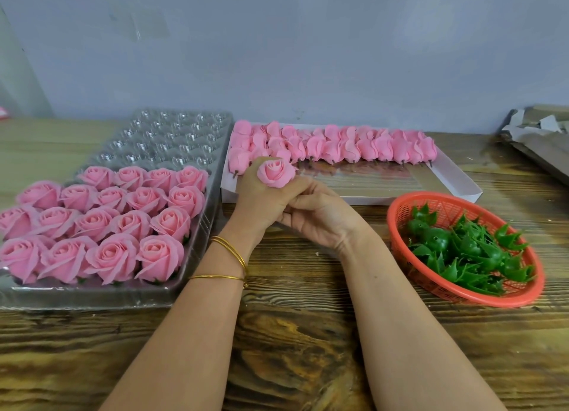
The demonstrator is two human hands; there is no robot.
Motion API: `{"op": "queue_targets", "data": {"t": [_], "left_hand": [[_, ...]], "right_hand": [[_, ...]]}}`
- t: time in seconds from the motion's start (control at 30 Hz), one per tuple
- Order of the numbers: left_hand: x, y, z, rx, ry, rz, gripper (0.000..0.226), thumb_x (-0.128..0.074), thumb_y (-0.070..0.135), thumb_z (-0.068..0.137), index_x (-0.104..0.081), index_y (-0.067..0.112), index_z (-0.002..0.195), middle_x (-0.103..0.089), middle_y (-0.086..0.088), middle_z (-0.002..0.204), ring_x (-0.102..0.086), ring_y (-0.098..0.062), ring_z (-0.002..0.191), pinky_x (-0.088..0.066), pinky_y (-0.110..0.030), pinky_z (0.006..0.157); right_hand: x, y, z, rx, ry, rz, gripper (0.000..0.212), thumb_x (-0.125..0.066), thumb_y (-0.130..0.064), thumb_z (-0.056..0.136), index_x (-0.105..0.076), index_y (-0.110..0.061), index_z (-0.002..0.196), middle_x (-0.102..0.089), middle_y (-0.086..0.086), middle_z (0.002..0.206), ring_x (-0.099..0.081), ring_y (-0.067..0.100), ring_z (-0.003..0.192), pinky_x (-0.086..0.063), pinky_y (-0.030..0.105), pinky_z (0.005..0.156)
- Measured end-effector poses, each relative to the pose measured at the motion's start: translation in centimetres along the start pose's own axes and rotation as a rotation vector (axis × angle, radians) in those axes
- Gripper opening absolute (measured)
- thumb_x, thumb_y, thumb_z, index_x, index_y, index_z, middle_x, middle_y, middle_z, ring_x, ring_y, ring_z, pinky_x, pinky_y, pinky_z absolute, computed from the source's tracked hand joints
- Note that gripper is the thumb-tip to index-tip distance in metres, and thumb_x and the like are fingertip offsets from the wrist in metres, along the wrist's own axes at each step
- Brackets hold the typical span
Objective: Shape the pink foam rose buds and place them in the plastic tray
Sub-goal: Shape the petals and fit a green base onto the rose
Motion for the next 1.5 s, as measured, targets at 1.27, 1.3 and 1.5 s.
{"op": "queue_targets", "data": {"t": [1.27,1.3,1.5], "left_hand": [[0.4,0.3,-0.4,-0.422,0.154,0.629,0.008,-0.061,0.019,0.088,-0.062,0.012,0.089,-0.055,-0.004,0.087,-0.052,-0.02,0.082,-0.039,-0.029,0.069],[0.4,0.2,-0.4,-0.415,0.155,0.648,0.008,-0.06,0.02,0.087,-0.058,0.012,0.085,-0.054,-0.004,0.084,-0.05,-0.02,0.08,-0.039,-0.031,0.067],[0.5,0.3,-0.5,-0.392,0.171,0.752,0.017,-0.056,0.023,0.089,-0.041,0.021,0.08,-0.043,0.003,0.077,-0.04,-0.018,0.072,-0.028,-0.029,0.061]], "right_hand": [[-0.1,0.2,0.4,0.128,0.065,-0.184,0.037,-0.039,0.027,0.085,-0.061,-0.002,0.093,-0.064,0.008,0.078,-0.065,0.013,0.069,-0.057,0.023,0.068],[-0.1,0.2,0.4,0.131,0.067,-0.188,0.038,-0.039,0.027,0.085,-0.062,-0.003,0.092,-0.066,0.006,0.075,-0.066,0.013,0.068,-0.057,0.023,0.068],[-0.1,0.2,0.5,0.139,0.082,-0.203,0.038,-0.04,0.027,0.085,-0.062,-0.004,0.091,-0.061,0.009,0.077,-0.063,0.012,0.067,-0.054,0.024,0.067]]}}
Point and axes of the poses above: each hand's wrist, its own z-axis towards the middle knuckle, its own x-axis out of the back of the hand, y = z × x, the point moved 1 cm from there along z, towards the middle knuckle
